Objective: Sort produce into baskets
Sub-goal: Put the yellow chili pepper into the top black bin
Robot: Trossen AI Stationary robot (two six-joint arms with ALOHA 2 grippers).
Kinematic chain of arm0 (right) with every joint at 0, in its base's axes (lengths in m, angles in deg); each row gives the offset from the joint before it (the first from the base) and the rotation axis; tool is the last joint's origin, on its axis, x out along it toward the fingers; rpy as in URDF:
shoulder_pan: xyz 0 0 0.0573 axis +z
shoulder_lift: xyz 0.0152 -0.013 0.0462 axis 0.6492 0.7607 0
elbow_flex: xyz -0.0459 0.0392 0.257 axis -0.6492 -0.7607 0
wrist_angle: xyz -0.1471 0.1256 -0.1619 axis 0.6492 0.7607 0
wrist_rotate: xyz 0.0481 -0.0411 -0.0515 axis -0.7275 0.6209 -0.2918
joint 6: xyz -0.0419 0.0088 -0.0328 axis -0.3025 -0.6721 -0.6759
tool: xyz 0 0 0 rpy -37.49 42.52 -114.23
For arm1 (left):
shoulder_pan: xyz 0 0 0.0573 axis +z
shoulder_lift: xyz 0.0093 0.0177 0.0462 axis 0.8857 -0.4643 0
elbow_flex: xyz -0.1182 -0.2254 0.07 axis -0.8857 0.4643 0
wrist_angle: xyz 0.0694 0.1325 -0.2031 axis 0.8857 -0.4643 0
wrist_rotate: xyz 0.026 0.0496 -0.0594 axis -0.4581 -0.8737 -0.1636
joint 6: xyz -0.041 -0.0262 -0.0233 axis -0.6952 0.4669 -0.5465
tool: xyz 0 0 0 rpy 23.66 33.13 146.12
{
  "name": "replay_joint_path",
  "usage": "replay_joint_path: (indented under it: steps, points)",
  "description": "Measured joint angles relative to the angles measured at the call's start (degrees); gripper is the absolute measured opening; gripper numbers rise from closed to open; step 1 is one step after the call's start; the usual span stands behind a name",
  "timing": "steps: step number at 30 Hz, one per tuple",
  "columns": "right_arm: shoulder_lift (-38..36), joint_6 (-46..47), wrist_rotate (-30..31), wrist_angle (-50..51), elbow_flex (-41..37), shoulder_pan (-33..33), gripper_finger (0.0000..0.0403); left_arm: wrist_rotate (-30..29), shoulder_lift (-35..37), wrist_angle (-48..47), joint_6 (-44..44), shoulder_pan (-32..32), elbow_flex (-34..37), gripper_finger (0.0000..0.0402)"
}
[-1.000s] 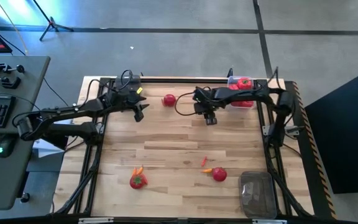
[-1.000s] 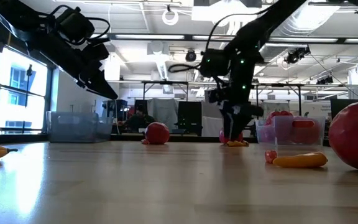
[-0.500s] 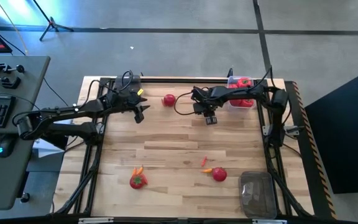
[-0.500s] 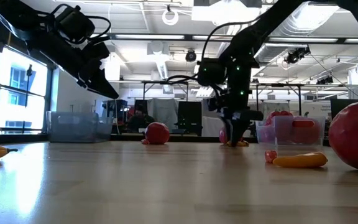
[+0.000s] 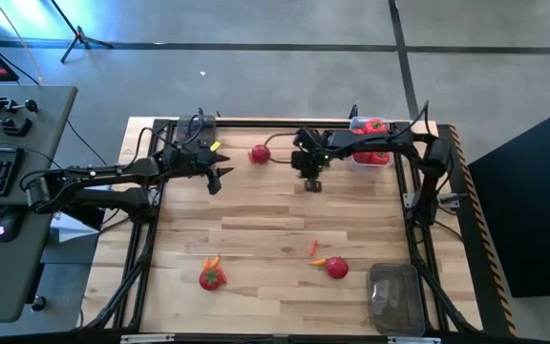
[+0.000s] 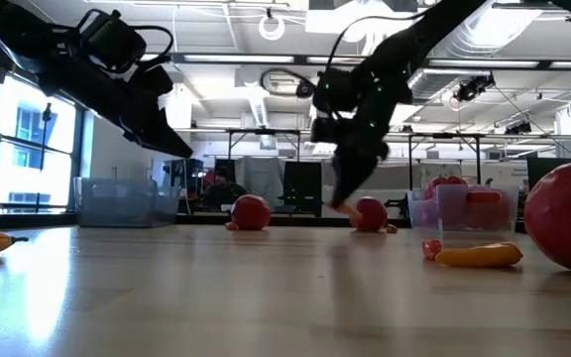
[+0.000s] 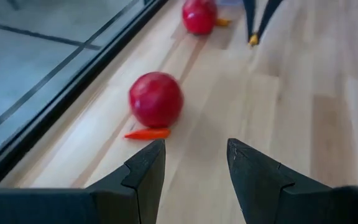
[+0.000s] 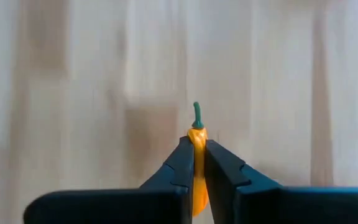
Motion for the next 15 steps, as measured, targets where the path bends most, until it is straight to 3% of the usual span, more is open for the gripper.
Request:
replay_joint_path:
  steps: [7,15]
  points:
    - [-0.33,5.65,-1.71,-22.76,0.00,5.49,0.0010,9.75,0.04,5.87,-0.99,-1.71,0.00,0.0161]
    - [-0.24,12.20,-1.52,-44.49,0.00,11.93,0.0009,10.02,0.04,7.88,0.90,-6.29,0.00,0.0161]
